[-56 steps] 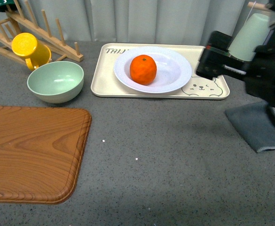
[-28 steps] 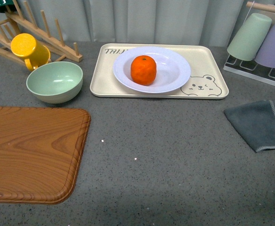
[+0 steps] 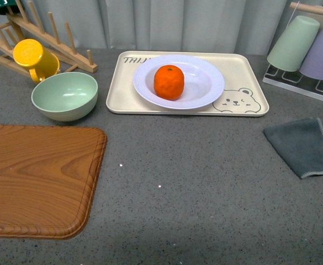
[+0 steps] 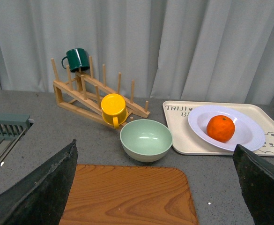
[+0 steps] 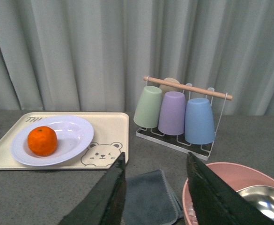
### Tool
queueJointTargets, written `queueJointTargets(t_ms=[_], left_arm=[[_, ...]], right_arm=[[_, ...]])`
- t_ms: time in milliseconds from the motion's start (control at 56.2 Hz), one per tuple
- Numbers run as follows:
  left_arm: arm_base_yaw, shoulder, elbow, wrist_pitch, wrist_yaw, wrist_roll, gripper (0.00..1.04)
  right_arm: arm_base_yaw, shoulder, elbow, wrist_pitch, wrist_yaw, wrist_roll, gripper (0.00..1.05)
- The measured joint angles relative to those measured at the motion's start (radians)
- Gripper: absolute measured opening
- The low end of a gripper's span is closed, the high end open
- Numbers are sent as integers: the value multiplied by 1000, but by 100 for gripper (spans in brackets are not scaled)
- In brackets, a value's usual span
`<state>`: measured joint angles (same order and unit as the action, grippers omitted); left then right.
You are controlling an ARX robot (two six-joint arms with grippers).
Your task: Place orange and plate with both arms
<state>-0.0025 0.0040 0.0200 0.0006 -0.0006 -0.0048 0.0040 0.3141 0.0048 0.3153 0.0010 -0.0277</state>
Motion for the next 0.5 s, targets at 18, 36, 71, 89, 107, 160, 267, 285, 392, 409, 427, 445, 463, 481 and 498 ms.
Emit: queueJointTargets(t_ms=[18,36,71,89,107,160,267,285,392,409,427,445,463,481,498], left_arm=[[0,0,0,0,0,0,98],[0,0,0,0,0,0,98],[0,0,0,0,0,0,98],[0,0,0,0,0,0,98],[0,0,0,0,0,0,98],[0,0,0,0,0,0,98],[0,0,0,0,0,0,98],[0,0,0,0,0,0,98],[0,0,0,0,0,0,98],[0,0,0,0,0,0,98],[0,0,0,0,0,0,98],[0,0,0,0,0,0,98],[0,0,0,0,0,0,98],[0,0,0,0,0,0,98],[0,0,0,0,0,0,98]], right_arm=[[0,-8,0,-7,0,4,32],[0,-16,0,-14,0,6,28],[0,-27,0,-25,0,9,23],[-1,-34,0,-32,0,11,19],[-1,-42,0,-37,0,11,16],[-2,-62,0,-57,0,13,5],[-2,-97,0,-96,0,16,1],[-2,-103,0,-100,0,16,1],[-2,-136,0,-133,0,17,1],[-2,-138,0,-135,0,17,1],[-2,-146,0,-144,0,17,1],[-2,-172,1,-174,-1,17,1],[-2,-198,1,-214,-1,17,1],[-2,-227,1,-253,-2,17,1],[-2,-252,1,-286,-3,17,1]])
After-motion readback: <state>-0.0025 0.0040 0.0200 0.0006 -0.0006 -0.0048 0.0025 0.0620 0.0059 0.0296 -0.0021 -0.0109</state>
